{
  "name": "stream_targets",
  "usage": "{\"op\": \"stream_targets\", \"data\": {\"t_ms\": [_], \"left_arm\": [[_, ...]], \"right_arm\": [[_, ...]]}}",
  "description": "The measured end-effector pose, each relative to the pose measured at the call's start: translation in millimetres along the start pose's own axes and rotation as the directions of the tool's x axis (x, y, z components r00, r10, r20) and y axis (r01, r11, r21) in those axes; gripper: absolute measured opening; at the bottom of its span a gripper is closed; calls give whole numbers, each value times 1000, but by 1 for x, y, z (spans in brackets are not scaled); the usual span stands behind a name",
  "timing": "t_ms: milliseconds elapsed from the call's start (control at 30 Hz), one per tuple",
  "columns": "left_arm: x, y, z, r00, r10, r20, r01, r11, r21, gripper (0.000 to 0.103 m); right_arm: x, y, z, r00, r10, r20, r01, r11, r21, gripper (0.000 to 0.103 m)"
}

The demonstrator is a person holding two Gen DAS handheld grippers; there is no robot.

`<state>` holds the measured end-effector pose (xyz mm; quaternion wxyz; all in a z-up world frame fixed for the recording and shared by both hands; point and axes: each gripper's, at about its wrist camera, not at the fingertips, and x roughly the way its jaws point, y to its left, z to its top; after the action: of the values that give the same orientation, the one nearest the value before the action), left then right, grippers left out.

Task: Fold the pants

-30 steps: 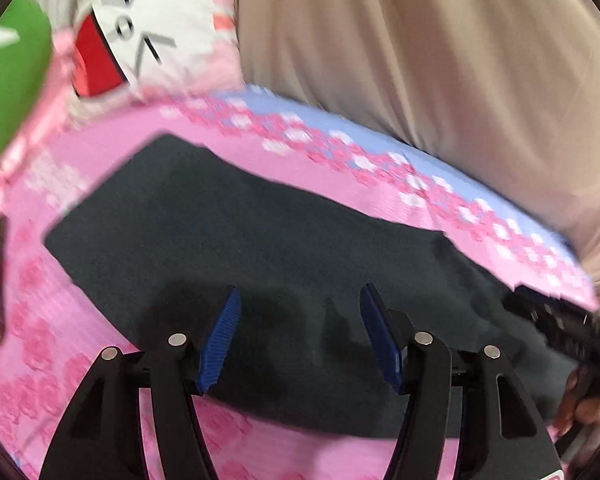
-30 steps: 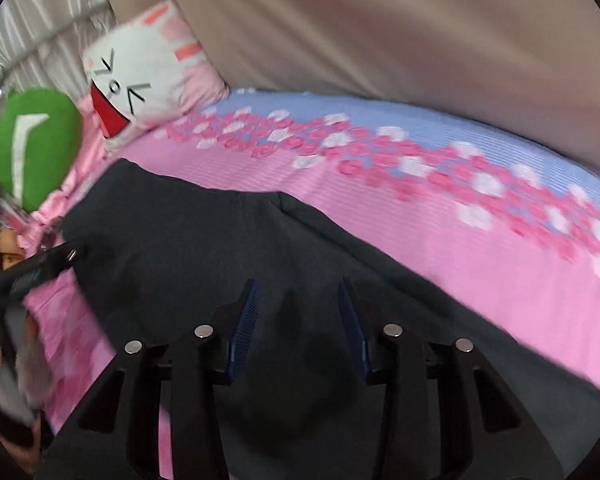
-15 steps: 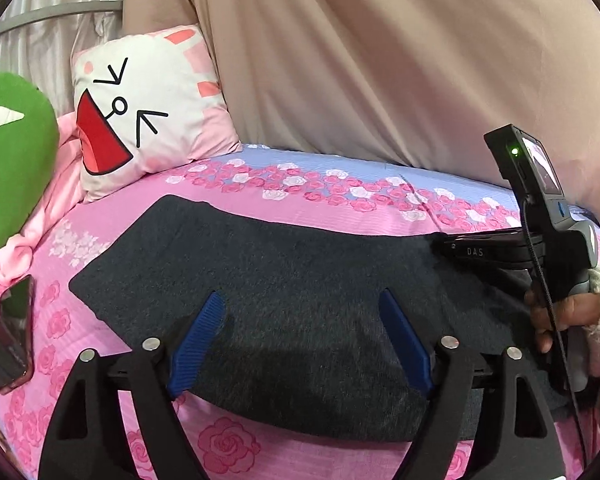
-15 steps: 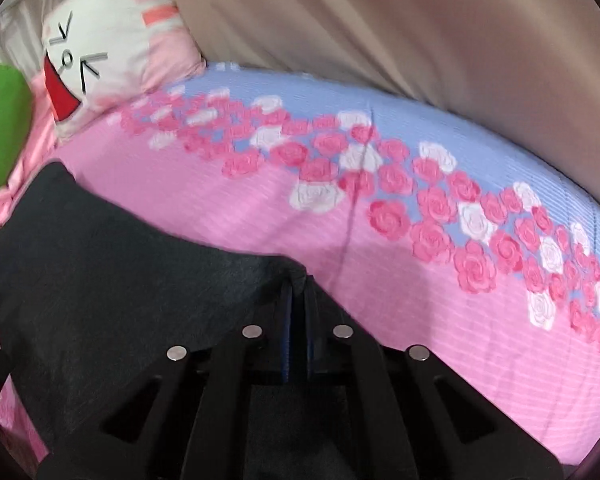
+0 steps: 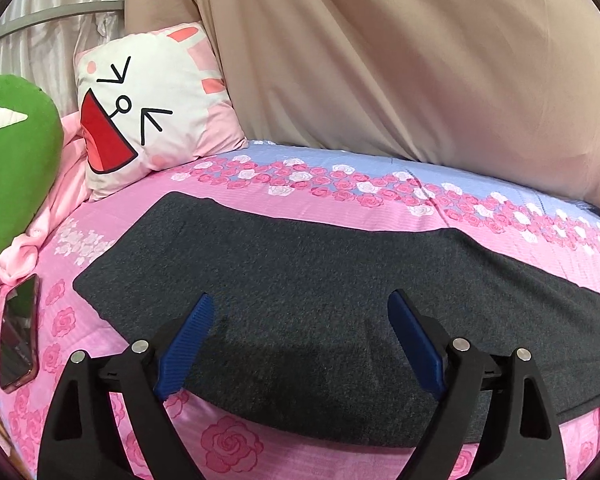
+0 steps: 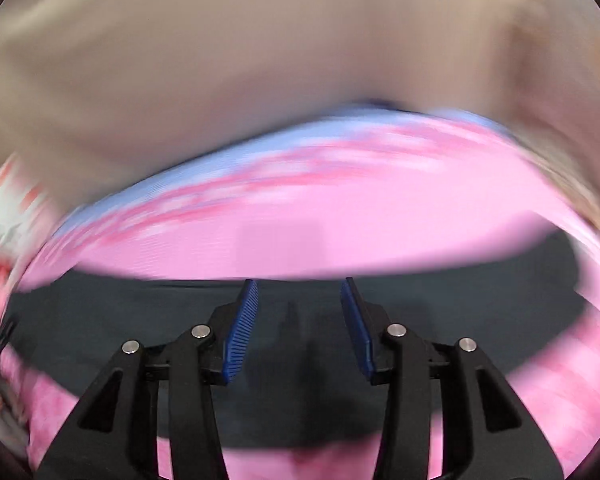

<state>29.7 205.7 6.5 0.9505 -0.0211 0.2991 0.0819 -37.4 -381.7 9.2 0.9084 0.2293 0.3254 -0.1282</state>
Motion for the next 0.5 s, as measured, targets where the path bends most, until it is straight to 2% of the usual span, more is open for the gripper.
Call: {"op": "stream_targets", "data": {"t_ms": [67, 133, 267, 367, 400, 433, 467, 500], "left_arm": [[2, -4, 0, 1000, 19, -10, -19, 1000, 17, 86], [5, -10, 0, 999, 49, -25, -48, 998, 42, 86], [10, -19, -1, 993, 111, -40, -107, 990, 90, 86], [9, -19, -1, 991, 131, -37, -127, 987, 96, 86], [9, -18, -1, 991, 132, -35, -128, 988, 91, 86], [9, -16, -1, 990, 134, -36, -130, 988, 84, 86], [9, -14, -1, 990, 137, -37, -134, 988, 76, 86], [9, -12, -1, 989, 139, -41, -136, 988, 66, 86]], "right_arm": [[-19, -76, 3, 998, -56, 10, 55, 989, 139, 42], [-23, -118, 8, 993, -115, -8, 115, 984, 135, 43], [-3, -146, 20, 993, -101, -56, 106, 991, 88, 43], [24, -143, 26, 989, -107, -106, 109, 994, 12, 41], [32, -140, 29, 986, -106, -129, 104, 994, -16, 20], [28, -134, 35, 986, -131, -107, 127, 991, -45, 11], [20, -128, 41, 991, -107, -81, 103, 993, -56, 6], [4, -122, 49, 997, -72, -34, 70, 996, -62, 6]]}}
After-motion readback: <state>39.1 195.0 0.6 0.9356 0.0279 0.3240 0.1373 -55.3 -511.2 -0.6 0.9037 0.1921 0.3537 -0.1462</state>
